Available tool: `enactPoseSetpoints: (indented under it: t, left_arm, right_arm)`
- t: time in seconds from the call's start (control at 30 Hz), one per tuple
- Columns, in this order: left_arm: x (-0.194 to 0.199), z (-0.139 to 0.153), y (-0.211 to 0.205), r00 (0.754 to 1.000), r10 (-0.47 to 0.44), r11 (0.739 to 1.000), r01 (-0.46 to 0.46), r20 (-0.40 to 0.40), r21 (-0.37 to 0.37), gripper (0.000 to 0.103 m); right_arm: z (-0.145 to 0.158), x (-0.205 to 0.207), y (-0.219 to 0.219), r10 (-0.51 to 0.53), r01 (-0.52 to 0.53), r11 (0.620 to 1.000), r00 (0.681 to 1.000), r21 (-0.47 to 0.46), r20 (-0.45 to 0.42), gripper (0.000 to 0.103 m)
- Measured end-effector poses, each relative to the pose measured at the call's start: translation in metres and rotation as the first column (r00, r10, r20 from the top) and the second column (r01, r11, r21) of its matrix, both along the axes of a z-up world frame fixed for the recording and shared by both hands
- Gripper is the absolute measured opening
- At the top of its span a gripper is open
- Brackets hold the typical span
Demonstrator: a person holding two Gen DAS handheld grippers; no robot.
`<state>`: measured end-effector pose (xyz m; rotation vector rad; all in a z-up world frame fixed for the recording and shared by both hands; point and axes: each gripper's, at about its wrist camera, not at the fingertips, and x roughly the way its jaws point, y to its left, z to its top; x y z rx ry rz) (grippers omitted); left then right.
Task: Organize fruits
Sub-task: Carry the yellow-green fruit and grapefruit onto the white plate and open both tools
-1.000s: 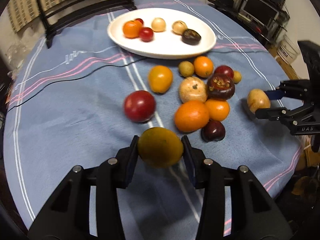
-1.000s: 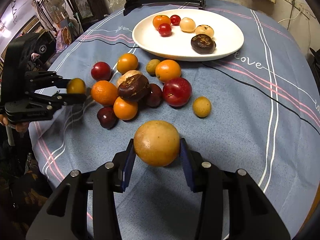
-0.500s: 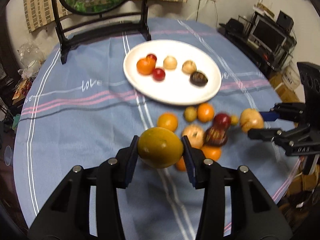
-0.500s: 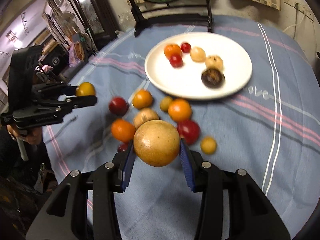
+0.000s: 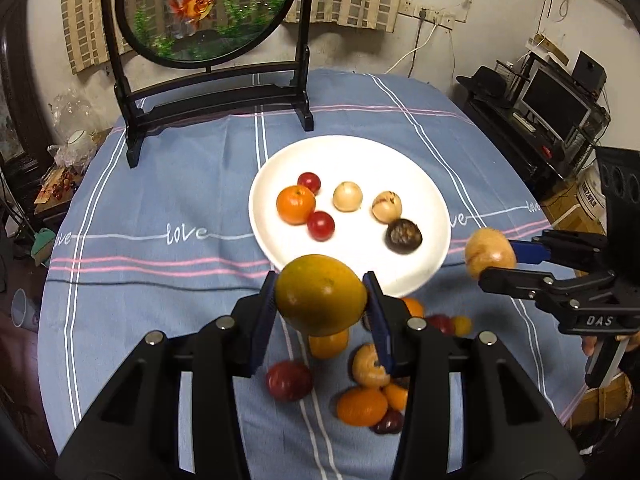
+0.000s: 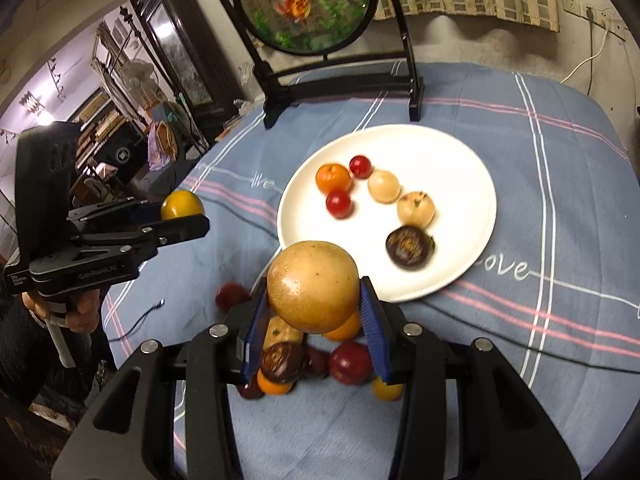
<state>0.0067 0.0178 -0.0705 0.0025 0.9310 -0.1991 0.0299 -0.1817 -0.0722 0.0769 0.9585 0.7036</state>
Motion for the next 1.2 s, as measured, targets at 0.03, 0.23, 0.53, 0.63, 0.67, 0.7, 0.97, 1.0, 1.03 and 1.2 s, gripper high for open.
enactPoseSetpoints:
  t: [0.03,0.23,0.53,0.63,0.67,0.7,0.97,1.0,1.03,1.2]
  left_arm:
    - [0.004,0.000,-0.002,1.000,-0.001,1.000,0.001,0.000,0.001,0.043]
    - [0.030,-0.004,-0.014,1.000,-0.001,1.000,0.001,-0.006,0.010,0.043]
    - [0.044,-0.016,-0.025,0.999,-0.043,0.997,0.043,0.000,0.065,0.043]
    - [0.048,-0.018,-0.025,0.998,-0.064,0.996,0.063,0.006,0.068,0.043]
    - [0.050,-0.019,-0.024,0.997,-0.072,0.995,0.072,0.002,0.064,0.043]
    - [0.053,-0.021,-0.024,0.997,-0.076,0.995,0.076,-0.002,0.063,0.043]
    - [0.075,-0.037,-0.029,0.995,-0.091,0.994,0.093,-0.036,0.054,0.043]
    - [0.077,-0.038,-0.030,0.995,-0.090,0.994,0.092,-0.035,0.060,0.043]
    - [0.078,-0.039,-0.031,0.995,-0.091,0.993,0.093,-0.032,0.068,0.043]
    - [0.086,-0.041,-0.041,0.995,-0.091,0.989,0.094,-0.030,0.110,0.043]
  right_arm:
    - [-0.001,0.002,-0.003,-0.006,0.006,1.000,1.000,0.005,0.002,0.044]
    - [-0.009,0.016,-0.016,-0.044,0.044,0.999,0.999,0.014,-0.005,0.044]
    - [-0.016,0.032,-0.027,-0.111,0.111,0.994,0.994,0.005,-0.008,0.044]
    - [-0.018,0.038,-0.030,-0.132,0.133,0.991,0.991,0.001,-0.013,0.044]
    - [-0.018,0.040,-0.030,-0.135,0.135,0.991,0.991,-0.001,-0.013,0.044]
    - [-0.019,0.042,-0.030,-0.137,0.137,0.991,0.990,-0.007,-0.010,0.044]
    - [-0.022,0.074,-0.001,-0.114,0.114,0.993,0.993,-0.029,0.002,0.044]
    - [-0.023,0.076,0.001,-0.110,0.110,0.993,0.994,-0.029,0.002,0.044]
    - [-0.023,0.079,0.003,-0.106,0.106,0.994,0.994,-0.028,0.001,0.044]
    - [-0.024,0.093,0.010,-0.094,0.094,0.995,0.996,-0.038,0.000,0.044]
